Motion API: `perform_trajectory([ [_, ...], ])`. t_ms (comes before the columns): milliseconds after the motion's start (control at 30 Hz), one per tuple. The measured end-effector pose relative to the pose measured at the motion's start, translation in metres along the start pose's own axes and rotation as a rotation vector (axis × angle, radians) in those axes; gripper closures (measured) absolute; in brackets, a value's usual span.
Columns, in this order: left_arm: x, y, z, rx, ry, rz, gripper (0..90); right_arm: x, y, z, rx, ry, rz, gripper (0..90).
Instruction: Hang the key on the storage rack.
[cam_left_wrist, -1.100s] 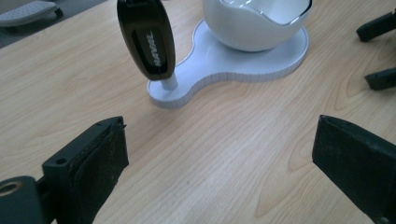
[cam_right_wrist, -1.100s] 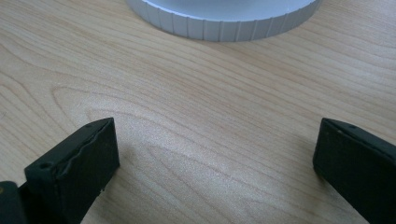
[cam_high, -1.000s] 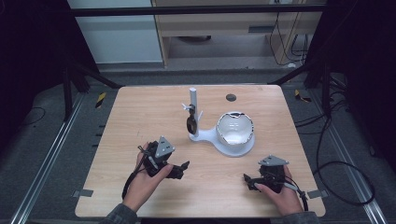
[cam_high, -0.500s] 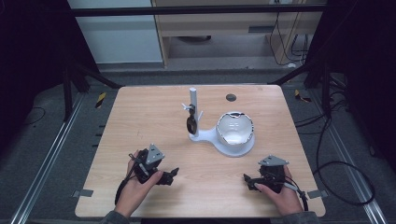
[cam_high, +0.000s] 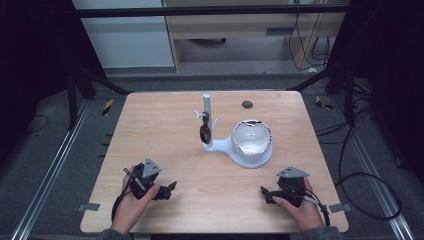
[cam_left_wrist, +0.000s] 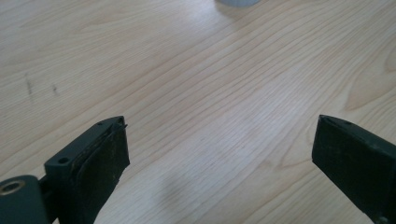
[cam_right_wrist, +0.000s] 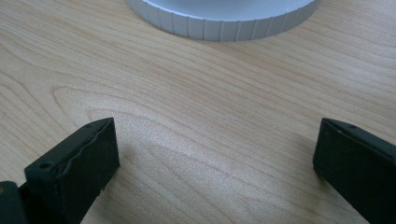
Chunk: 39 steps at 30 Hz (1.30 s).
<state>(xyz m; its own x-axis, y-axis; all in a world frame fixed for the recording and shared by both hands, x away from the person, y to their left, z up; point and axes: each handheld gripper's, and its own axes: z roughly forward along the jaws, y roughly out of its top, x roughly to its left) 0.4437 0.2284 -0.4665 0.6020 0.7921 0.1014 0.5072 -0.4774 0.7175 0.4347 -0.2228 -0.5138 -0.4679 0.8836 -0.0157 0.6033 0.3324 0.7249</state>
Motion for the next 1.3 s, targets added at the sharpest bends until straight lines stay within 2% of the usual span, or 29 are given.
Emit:
perform_trajectory([
  [100, 0.007, -0.006, -0.001, 0.016, 0.023, -0.005, 3.7, 0.000, 0.000, 0.000, 0.000, 0.001, 0.001, 0.6],
  [233, 0.018, -0.013, -0.003, 0.021, 0.037, -0.035, 3.9, 0.000, 0.000, 0.000, -0.001, 0.000, 0.001, 0.6],
  [600, 0.039, -0.025, 0.003, 0.004, 0.074, -0.117, 4.6, 0.000, 0.000, 0.000, -0.001, -0.001, 0.000, 0.6],
  [833, 0.045, -0.027, 0.010, 0.014, 0.078, -0.128, 4.6, 0.000, 0.000, 0.000, -0.001, 0.000, 0.001, 0.6],
  [1300, 0.048, -0.031, 0.022, 0.034, 0.076, -0.138, 4.6, 0.000, 0.000, 0.000, 0.000, 0.000, 0.000, 0.6],
])
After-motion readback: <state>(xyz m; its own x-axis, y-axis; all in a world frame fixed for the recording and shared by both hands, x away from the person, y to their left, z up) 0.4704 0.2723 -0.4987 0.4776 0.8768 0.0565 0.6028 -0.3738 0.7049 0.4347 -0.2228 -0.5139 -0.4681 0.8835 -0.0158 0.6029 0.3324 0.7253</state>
